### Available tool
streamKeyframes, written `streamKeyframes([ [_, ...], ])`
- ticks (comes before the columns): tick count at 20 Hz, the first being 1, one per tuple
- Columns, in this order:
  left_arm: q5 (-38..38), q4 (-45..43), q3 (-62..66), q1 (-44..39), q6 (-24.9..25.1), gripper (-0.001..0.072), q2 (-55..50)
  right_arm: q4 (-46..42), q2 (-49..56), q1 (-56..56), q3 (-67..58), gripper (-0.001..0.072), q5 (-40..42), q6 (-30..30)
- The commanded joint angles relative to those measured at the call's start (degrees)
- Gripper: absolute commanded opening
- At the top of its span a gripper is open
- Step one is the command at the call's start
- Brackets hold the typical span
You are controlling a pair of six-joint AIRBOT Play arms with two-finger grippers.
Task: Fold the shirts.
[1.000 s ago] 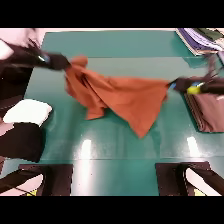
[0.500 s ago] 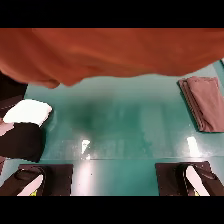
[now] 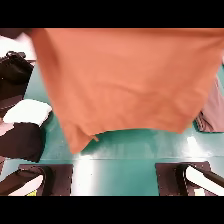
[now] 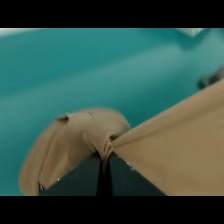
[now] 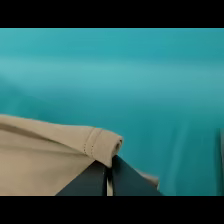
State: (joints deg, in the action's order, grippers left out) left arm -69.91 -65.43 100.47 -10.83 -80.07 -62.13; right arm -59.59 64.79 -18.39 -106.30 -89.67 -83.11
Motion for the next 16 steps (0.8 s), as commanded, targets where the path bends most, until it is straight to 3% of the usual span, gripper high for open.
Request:
streamKeyframes([
  [1, -2.8, 1.5, -10.4, -3.6, 0.8, 0.0024, -11.1, -12.7, 10.7, 9.0, 6.4, 0.0018, -3.0, -1.1],
  [5, 6.0, 1.3, -14.2, -5.6, 2.5, 0.0025, -25.6, -13.9, 21.6, 12.1, 11.6, 0.0018, 3.7, -3.0],
  [8, 12.7, 1.4, -13.9, -1.2, -2.1, 0.0028, -27.8, -13.3, 26.6, 12.1, 6.8, 0.0022, 5.5, -3.5],
  [9, 12.1, 1.4, -12.7, 0.9, -2.5, 0.0282, -27.8, -12.9, 27.6, 12.1, 4.5, 0.0146, 5.5, -3.5],
  [10, 9.9, 1.4, -11.0, 3.0, -3.3, 0.0645, -27.8, -11.8, 28.3, 12.0, 2.2, 0.0406, 5.4, -3.5],
  [11, 6.1, 1.4, -9.1, 5.4, -4.1, 0.0644, -27.5, -10.6, 28.4, 11.6, 0.1, 0.0453, 4.7, -3.4],
  [13, -0.9, 1.3, -7.5, 9.9, -3.4, 0.0548, -25.5, -6.6, 27.6, 10.6, -2.4, 0.0451, 1.2, -2.3],
  [16, -2.5, 0.9, -15.0, 15.8, -2.8, 0.0548, -18.0, -4.4, 22.2, 9.2, 2.7, 0.045, -0.8, -0.7],
])
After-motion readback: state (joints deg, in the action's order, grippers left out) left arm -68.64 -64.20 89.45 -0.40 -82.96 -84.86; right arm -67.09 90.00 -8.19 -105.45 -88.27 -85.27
